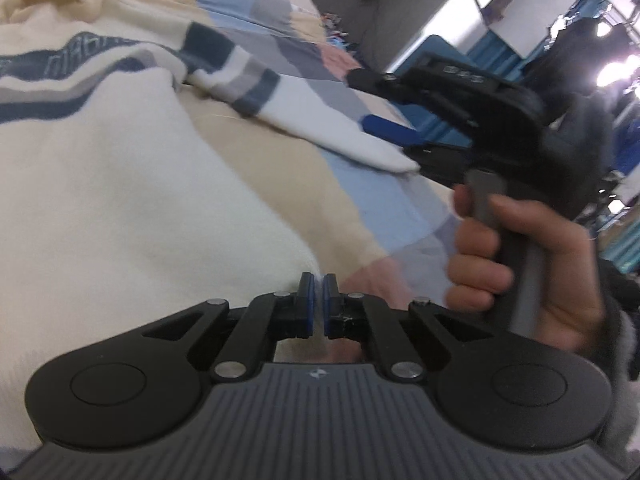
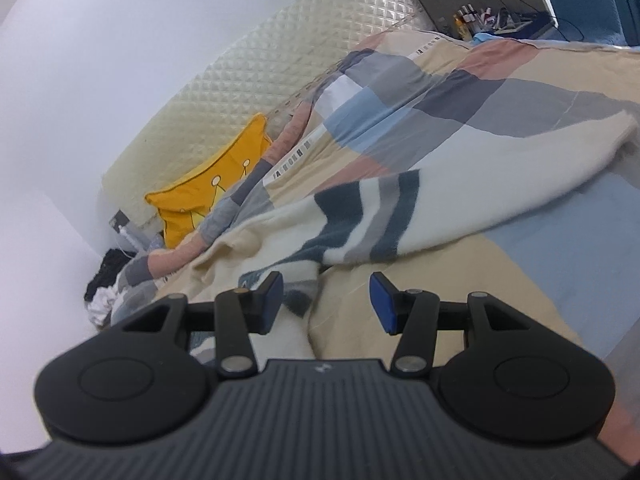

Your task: Fold large clothes

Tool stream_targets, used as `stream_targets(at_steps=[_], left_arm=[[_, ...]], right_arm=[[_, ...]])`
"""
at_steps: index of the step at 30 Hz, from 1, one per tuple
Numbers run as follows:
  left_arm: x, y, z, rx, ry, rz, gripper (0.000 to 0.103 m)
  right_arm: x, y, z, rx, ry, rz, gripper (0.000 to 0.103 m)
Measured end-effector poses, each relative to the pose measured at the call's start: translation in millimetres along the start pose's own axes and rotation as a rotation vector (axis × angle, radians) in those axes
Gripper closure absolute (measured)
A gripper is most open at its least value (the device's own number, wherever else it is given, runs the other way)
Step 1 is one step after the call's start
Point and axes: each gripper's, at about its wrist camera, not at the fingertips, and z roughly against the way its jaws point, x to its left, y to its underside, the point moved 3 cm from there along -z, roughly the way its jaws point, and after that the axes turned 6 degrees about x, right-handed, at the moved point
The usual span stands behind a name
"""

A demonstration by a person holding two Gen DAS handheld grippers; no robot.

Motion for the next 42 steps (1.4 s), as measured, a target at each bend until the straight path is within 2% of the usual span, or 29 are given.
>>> stream_targets(at_steps=[1,2,3,4,5,6,7,9,12,15,16,19,20,24,29,32,34,36,39,42], left_arm=[[-1.6,5.3,-2.4,0.029,0.067,-0.007,0.103],[-5.9,12.8,-5.4,0.061,0.182,-0.006,0.103],[-13.4,20.2,-9.8,0.093,0.224,-0.027,0.103],[-24.1,28.7,-15.3,0.129,0.169,-0.109,0.103],[-35.6,36.7,-20.3,0.139,0.060,-0.230,0.103],[-40.2,41.2,-23.4,0.134,0.009,-0.284,0.103],[-37.2,43.2,-25.7,0.134,0.019,-0.267,0.103],[-19.7,39.8,-26.6,0.127,0.047,-0.150,0.103],[7.6,31.1,-16.9,0.062,-0.048,-0.052,0.103],[31.4,19.9,2.9,0.011,-0.069,0.022,0.101],[36.7,15.5,10.7,-0.011,-0.078,0.030,0.095],[54.8,1.1,34.9,-0.079,-0.144,0.036,0.067],[63.0,-4.0,43.2,-0.105,-0.182,0.045,0.060],[100.8,-25.1,62.2,-0.155,-0.334,0.085,0.060],[154.8,-51.1,67.3,-0.194,-0.470,0.124,0.060],[185.4,-55.3,59.5,-0.187,-0.505,0.181,0.060],[199.2,-52.2,56.2,-0.191,-0.492,0.209,0.060],[204.9,-49.6,52.8,-0.186,-0.508,0.200,0.060],[205.0,-50.5,44.4,-0.185,-0.550,0.161,0.060],[207.4,-48.1,43.3,-0.198,-0.545,0.169,0.060]], right_arm=[[1.8,0.9,-1.5,0.009,-0.002,0.009,0.051],[3.3,2.0,-4.2,0.023,-0.015,0.015,0.051],[3.8,3.6,-4.9,0.036,-0.029,0.013,0.051],[4.5,4.7,-8.3,0.052,-0.043,0.008,0.051],[4.3,5.6,-11.0,0.065,-0.047,0.006,0.051],[4.1,6.5,-13.2,0.075,-0.042,0.007,0.051],[4.2,8.6,-13.9,0.082,-0.033,0.009,0.051],[5.4,10.5,-15.1,0.089,-0.025,0.014,0.051],[9.1,12.4,-17.5,0.095,-0.017,0.027,0.051],[11.8,15.2,-22.1,0.112,-0.011,0.040,0.051],[12.6,16.6,-24.1,0.118,-0.010,0.042,0.051],[13.5,21.7,-33.1,0.151,-0.017,0.031,0.051],[13.7,23.8,-36.7,0.164,-0.021,0.024,0.051],[11.5,32.9,-52.4,0.214,-0.045,-0.042,0.051],[8.9,31.7,-72.7,0.234,-0.069,-0.147,0.051],[-2.4,17.6,-83.5,0.214,-0.033,-0.222,0.051],[-14.5,7.1,-86.1,0.192,0.025,-0.264,0.051],[-27.1,-6.2,-91.2,0.180,0.076,-0.292,0.051],[-36.2,-23.5,-105.8,0.166,0.133,-0.268,0.052],[-59.1,-33.8,-117.9,0.137,0.133,-0.359,0.051]])
